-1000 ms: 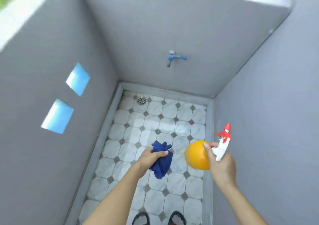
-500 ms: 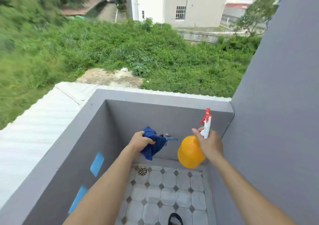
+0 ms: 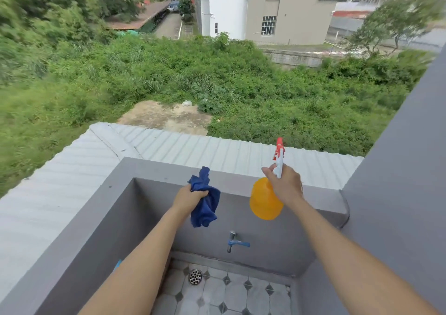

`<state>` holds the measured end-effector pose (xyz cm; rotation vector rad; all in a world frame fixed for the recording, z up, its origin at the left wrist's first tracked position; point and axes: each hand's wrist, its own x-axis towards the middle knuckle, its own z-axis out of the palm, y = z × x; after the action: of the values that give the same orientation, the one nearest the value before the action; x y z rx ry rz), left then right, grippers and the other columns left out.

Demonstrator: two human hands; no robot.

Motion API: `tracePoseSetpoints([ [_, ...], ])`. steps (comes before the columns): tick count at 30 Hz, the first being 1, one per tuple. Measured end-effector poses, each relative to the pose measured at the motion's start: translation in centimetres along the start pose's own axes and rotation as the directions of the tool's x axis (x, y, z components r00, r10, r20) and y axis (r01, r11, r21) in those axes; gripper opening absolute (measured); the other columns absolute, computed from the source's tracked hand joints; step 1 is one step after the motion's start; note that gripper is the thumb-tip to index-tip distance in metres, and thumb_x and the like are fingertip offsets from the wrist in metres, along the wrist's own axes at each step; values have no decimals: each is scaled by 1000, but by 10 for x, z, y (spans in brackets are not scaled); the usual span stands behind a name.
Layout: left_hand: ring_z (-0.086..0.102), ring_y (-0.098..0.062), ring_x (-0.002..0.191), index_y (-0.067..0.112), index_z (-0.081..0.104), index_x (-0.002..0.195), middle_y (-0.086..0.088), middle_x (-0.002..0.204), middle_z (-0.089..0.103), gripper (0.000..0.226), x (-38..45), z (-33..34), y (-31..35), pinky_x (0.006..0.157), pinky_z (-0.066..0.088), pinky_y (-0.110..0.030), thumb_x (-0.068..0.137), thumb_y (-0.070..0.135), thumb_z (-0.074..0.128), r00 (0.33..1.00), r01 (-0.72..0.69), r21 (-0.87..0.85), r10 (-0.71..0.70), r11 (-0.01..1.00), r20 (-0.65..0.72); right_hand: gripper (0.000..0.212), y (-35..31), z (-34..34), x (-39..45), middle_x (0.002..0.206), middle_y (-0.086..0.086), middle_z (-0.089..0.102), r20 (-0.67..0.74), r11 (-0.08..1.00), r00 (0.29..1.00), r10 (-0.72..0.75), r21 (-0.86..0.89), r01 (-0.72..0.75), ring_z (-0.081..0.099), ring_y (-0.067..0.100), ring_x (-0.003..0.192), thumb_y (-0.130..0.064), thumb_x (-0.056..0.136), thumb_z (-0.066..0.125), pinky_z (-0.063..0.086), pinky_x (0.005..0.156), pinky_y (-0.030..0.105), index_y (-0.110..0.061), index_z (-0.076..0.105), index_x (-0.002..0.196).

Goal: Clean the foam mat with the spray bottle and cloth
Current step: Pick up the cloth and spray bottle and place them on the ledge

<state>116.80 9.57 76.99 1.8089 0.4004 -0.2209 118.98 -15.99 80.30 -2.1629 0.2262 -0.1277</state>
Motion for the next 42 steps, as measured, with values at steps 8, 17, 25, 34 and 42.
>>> tracePoseSetpoints([
  [8,62,-23,102,9,65,100,-1,103,66,23,89,15,20,88,53,-40,79,3,58,957,99,-102,-67,990,281,24,2,43,75,69,-2,58,12,997,998,57,60,-58,53,18,69,-39,91,64,34,56,28,-15,61,89],
  [17,62,-19,114,29,59,124,2,126,64,49,197,58,-10,97,51,-40,83,2,58,845,228,-221,-81,948,528,22,10,59,98,76,1,65,-42,981,988,147,138,-140,58,16,73,-42,93,60,43,64,30,-21,58,87],
  [25,62,-20,102,14,52,121,4,115,59,57,226,59,-30,69,47,-22,72,38,68,968,-94,301,16,949,252,23,18,82,95,62,5,55,-321,993,941,109,-10,-119,54,25,63,-32,93,61,39,57,31,-10,54,91],
  [34,55,-25,99,17,25,145,-11,129,51,75,245,11,-21,65,45,-24,78,-4,52,932,-130,460,-50,878,360,18,32,98,104,60,2,47,-441,999,896,46,23,-40,48,23,59,-24,92,64,31,51,24,-17,49,86],
  [42,54,-33,101,13,57,119,-10,125,50,44,229,19,-35,75,42,-37,78,-2,57,864,-373,820,485,434,136,22,37,98,102,68,13,55,-410,1000,912,25,23,-16,54,30,65,-27,94,61,35,54,28,-10,58,107],
])
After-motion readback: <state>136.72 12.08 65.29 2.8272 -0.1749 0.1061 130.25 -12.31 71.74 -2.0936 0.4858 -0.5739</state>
